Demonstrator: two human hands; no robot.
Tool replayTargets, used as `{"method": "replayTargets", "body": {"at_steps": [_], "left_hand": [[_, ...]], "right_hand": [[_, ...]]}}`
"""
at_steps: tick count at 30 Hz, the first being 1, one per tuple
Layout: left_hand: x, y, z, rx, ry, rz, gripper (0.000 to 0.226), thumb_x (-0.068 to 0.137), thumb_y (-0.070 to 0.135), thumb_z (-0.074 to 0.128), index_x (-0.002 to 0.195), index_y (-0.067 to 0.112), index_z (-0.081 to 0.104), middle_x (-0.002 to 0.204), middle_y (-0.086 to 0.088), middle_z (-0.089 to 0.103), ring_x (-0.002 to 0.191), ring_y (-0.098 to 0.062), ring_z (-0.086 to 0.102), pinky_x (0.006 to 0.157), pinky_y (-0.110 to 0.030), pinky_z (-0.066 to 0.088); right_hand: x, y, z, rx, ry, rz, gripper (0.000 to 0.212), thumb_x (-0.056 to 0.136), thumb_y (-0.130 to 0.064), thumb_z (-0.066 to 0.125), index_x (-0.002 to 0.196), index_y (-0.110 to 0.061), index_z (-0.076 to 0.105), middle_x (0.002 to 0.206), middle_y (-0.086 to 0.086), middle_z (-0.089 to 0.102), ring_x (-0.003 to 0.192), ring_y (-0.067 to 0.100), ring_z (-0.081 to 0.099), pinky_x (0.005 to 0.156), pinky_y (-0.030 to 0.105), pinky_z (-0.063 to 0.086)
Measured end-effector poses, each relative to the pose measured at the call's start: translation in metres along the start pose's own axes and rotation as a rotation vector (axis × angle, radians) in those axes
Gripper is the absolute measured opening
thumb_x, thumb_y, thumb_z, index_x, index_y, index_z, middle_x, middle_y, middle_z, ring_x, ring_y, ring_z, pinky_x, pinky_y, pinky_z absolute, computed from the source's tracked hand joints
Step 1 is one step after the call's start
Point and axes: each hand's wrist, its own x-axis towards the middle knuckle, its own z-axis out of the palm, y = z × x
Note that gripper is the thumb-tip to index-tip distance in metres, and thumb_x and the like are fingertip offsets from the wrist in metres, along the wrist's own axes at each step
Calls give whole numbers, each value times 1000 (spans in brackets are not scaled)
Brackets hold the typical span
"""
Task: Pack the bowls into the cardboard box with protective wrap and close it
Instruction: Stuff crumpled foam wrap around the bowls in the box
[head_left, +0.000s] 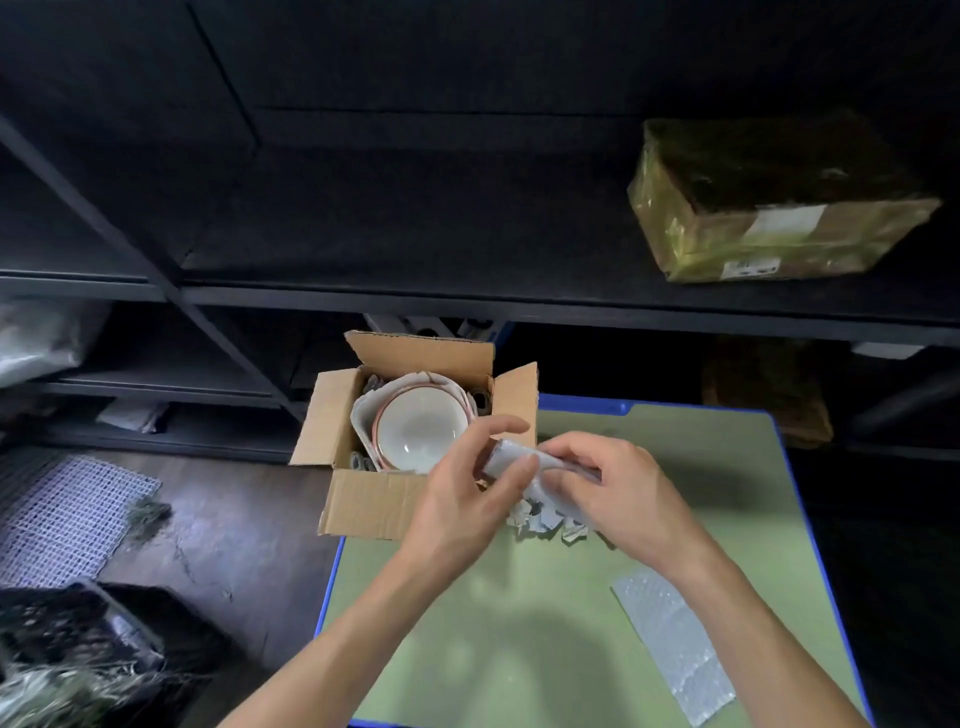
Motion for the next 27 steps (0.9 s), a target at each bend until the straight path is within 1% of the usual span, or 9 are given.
{"method": "replayTargets", "body": {"at_steps": [3,7,10,13,15,18,21,24,27], "left_hand": [[-1,-8,-22,12,14,-21,8,91,35,61,96,30,65,79,2,68,69,-22,65,66,-45,56],[-3,-16,-49,-120,38,-58,3,91,24,64,94,25,66,84,-2,70,72,-23,68,67,-44,56],[-4,-23,-69,-194,57,-69,6,95,8,64,97,13,65,93,1,68,81,-17,66,70,-39,60],[-2,-28,-90,-182,59,-79,9,95,8,63,98,16,64,95,6,66,88,-14,63,74,-35,57],[1,-33,-101,-12,83,-78,8,95,17,65,97,24,63,94,15,66,88,-6,62,76,-28,52],[4,-49,-120,519,207,-64,12,94,39,63,103,31,63,91,17,63,86,-4,51,73,-25,44],[14,-75,-135,884,321,9,22,89,43,63,93,22,68,85,3,57,79,-21,43,69,-35,42],[27,-87,-135,1008,321,56,33,87,50,63,79,18,60,77,-1,52,72,-24,46,64,-37,40],[36,-86,-130,1107,282,83,38,90,54,54,82,17,56,77,-2,51,72,-24,49,65,-36,38]], "right_hand": [[7,-13,12,-101,-54,-34,16,89,-24,65,97,-37,71,87,-19,72,80,1,65,73,26,53],[18,-27,28,-75,14,42,8,85,-32,71,91,-38,72,83,-17,71,73,3,65,70,28,54],[27,-42,41,-53,-30,31,17,86,-28,70,98,-40,73,90,-19,73,79,4,68,78,30,56],[39,-55,57,-56,-41,39,24,87,-24,68,102,-42,74,98,-21,73,81,4,69,82,28,56],[48,-60,67,-135,-7,12,24,89,-23,67,102,-41,75,102,-28,71,97,-7,63,88,16,49],[60,-68,77,-278,35,5,24,93,-22,62,102,-40,74,102,-30,69,97,-9,58,79,1,38],[72,-73,84,-397,84,-12,24,95,-21,60,108,-37,73,108,-25,67,99,-2,57,81,10,41],[83,-75,90,-459,118,-43,24,95,-21,59,111,-33,71,115,-21,68,108,7,59,93,30,47],[88,-72,97,-499,125,-50,24,95,-25,57,115,-35,69,119,-21,67,110,9,60,94,35,49]]}}
